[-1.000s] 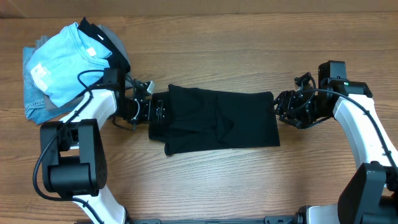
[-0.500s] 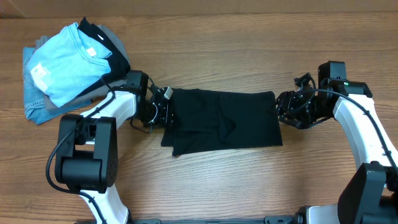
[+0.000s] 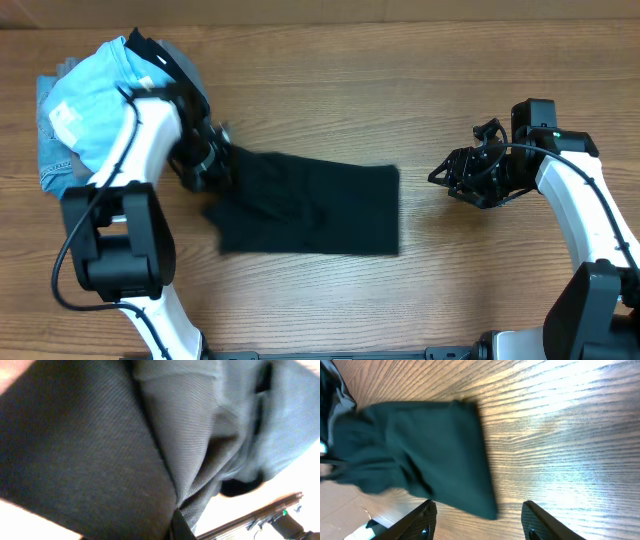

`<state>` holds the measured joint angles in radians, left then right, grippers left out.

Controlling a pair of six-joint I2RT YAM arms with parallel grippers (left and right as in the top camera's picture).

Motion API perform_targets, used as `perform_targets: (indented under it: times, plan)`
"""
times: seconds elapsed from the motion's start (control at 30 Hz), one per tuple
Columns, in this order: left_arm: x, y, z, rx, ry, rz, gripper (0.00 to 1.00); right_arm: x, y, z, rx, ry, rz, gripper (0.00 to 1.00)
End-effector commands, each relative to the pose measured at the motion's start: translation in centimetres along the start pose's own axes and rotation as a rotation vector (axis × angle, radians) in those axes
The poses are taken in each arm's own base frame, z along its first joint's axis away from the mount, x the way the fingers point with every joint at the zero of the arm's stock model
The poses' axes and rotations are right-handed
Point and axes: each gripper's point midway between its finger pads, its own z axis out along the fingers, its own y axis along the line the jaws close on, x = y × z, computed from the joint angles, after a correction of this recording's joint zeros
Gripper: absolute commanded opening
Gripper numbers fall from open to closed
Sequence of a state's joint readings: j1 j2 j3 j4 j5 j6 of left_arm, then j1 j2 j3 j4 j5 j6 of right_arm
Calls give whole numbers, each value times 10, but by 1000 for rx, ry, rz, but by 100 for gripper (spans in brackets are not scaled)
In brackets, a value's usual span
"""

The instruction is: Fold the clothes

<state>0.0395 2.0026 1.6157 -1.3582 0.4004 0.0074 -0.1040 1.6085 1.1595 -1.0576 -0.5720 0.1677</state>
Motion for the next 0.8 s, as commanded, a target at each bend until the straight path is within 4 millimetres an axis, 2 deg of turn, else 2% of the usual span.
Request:
perform_targets:
  times: [0.0, 0.1, 0.2, 0.4, 0.47, 0.53, 0.63, 0.67, 0.77]
  plan:
    - [-12, -24, -32, -28, -86, 59, 4, -4, 7, -6, -15, -25, -27, 58]
    - [-10, -52, -19, -17, -75, 63, 4, -4, 7, -6, -15, -25, -27, 58]
    - [0, -83, 2, -28, -45, 102, 4, -4, 7, -6, -15, -25, -27, 59]
    - [17, -153, 38, -30, -49, 216, 4, -6, 7, -6, -13, -32, -31, 59]
    - [24, -169, 46, -41, -52, 259, 4, -7, 7, -6, -13, -34, -33, 59]
    - [29, -174, 53, -94, -63, 260, 4, -7, 7, -6, -13, -34, -33, 59]
    - [37, -186, 64, -160, -90, 280, 21, -7, 7, -6, -14, -34, -33, 61]
    - [38, -190, 67, -161, -97, 282, 38, -7, 7, -6, -13, -34, -33, 61]
    - [45, -203, 77, -153, -101, 312, 62, -7, 7, -6, -13, -33, -32, 61]
